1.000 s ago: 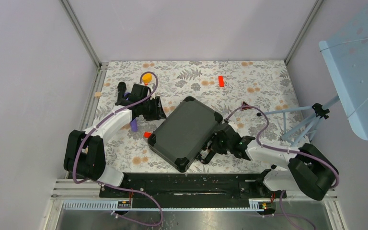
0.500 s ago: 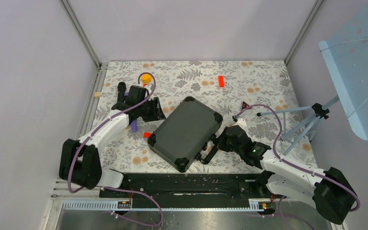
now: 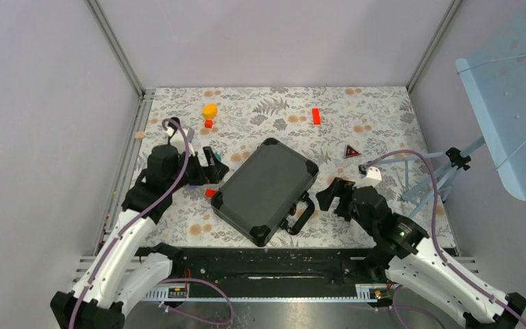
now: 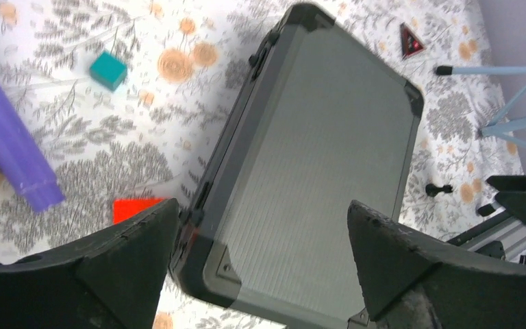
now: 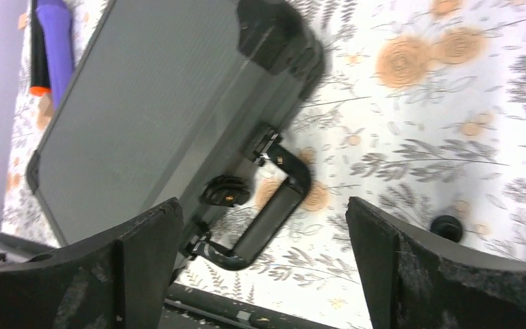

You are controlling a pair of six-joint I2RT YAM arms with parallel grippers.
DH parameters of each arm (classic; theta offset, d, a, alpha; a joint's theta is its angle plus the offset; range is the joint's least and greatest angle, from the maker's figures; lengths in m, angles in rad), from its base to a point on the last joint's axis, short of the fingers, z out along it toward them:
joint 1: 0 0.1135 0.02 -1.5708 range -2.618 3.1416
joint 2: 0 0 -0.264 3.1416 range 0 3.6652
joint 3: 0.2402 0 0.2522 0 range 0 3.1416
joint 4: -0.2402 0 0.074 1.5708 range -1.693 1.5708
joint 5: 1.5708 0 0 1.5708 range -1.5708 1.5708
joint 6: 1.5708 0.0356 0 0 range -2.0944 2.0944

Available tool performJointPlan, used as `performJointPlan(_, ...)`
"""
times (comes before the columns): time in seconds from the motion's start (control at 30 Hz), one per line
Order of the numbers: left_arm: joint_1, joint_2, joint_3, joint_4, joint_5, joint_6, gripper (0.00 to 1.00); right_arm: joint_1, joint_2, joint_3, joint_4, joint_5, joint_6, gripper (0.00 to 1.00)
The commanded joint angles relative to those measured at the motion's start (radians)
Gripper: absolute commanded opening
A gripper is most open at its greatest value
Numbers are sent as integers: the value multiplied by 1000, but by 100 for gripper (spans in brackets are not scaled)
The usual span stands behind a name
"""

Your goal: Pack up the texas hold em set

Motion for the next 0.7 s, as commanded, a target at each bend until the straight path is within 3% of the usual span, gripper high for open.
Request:
performJointPlan(0.0, -1, -83, -54, -55, -72, 0, 97, -2, -101, -1, -161, 184, 30, 99)
performJointPlan(0.27, -2, -141, -57, -140, -233, 24, 99, -3, -280, -70, -198, 311, 41, 99)
performJointPlan(0.67, -1, -177, -74, -135, -205, 51, 99, -3, -293, -20, -295, 394, -21, 99)
